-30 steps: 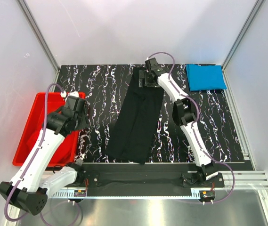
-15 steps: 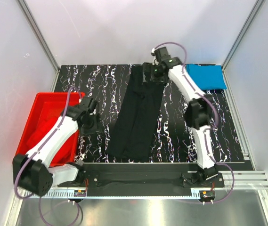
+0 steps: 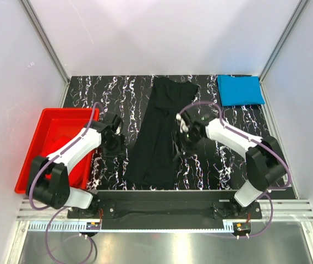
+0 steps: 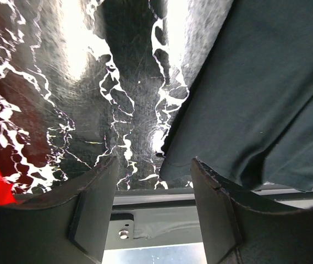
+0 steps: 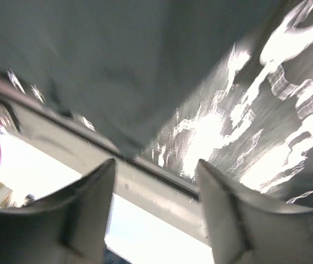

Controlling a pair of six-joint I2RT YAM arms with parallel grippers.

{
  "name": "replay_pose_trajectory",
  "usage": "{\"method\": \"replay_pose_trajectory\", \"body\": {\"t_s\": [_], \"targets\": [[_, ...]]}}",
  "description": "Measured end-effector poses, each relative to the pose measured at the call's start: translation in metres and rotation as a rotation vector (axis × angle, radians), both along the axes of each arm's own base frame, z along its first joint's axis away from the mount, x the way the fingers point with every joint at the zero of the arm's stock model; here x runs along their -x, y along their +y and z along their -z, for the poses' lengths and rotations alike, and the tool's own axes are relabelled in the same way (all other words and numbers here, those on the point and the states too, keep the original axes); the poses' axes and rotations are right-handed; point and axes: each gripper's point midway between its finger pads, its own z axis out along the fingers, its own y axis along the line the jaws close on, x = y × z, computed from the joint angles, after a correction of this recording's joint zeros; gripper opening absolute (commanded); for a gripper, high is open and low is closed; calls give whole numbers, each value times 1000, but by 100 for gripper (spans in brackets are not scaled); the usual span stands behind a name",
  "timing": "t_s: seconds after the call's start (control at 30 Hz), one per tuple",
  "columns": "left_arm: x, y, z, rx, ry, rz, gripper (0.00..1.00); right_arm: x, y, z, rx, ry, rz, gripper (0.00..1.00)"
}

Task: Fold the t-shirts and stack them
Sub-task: Fold the tshirt

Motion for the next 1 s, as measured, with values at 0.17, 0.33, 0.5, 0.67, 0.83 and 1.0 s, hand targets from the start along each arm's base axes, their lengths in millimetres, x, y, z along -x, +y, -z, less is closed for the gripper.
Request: {"method": "replay_pose_trajectory", "body": {"t_s": [0.17,0.33,0.5,0.67,0.83,1.0], "targets": [[5,-2,9,8,42,4,60,69,-7,26,-82,130,6,76],[5,-5,18,10,80,7,59,100,1,36,-234,185,42,78],[7,-7,26,21,92,13,58,110,16,55,-295,260,56,68],[10,-7,29,24,102,14,58,115,28,64,-361,301,99,57],[10,-9,29,30,102,15,58,116,33,71,-369,319,144,45],[10,-9,28,32,101,14,58,116,38,73,-374,321,161,39]]}}
